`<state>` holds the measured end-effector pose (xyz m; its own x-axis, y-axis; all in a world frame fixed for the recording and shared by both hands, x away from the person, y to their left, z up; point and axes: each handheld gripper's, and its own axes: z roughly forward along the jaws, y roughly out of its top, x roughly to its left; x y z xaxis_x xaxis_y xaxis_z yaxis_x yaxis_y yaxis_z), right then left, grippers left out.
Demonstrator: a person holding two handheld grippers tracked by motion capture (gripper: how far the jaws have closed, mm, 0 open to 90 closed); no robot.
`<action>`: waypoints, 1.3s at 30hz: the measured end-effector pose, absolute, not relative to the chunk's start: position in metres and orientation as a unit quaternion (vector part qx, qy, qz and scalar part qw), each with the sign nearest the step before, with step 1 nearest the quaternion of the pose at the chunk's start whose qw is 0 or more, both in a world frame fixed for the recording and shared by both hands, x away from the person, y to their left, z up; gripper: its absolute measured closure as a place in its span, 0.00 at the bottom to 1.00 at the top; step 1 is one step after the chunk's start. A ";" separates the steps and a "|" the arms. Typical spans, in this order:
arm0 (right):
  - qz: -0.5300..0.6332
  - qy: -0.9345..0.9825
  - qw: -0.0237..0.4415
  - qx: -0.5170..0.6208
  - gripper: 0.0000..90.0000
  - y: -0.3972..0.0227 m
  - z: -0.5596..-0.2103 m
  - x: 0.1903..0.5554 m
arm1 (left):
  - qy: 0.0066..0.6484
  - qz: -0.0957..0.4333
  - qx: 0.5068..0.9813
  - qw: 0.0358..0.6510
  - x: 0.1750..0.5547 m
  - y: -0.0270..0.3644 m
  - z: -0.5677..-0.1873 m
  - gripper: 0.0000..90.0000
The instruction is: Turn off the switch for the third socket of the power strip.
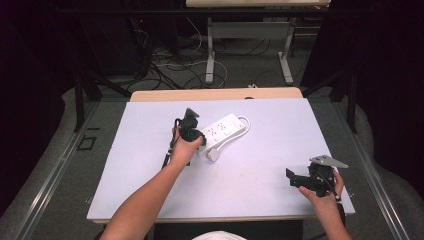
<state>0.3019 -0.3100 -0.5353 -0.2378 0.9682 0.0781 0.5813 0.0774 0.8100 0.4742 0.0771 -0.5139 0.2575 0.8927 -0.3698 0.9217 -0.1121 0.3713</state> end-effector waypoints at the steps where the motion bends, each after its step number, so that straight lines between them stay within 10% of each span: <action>1: 0.381 0.689 0.254 0.563 0.03 -0.310 -0.535 0.302 | 0.609 -0.027 0.745 0.272 0.474 0.077 -0.514 0.94; 39: 0.379 0.691 0.252 0.561 0.03 -0.309 -0.536 0.302 | 0.593 -0.005 0.760 0.265 0.471 0.074 -0.515 0.99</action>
<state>0.3024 -0.3094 -0.5356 -0.2434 0.9668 0.0774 0.5846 0.0825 0.8071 0.4706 0.0739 -0.5150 0.2971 0.8988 -0.3224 0.9045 -0.1567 0.3966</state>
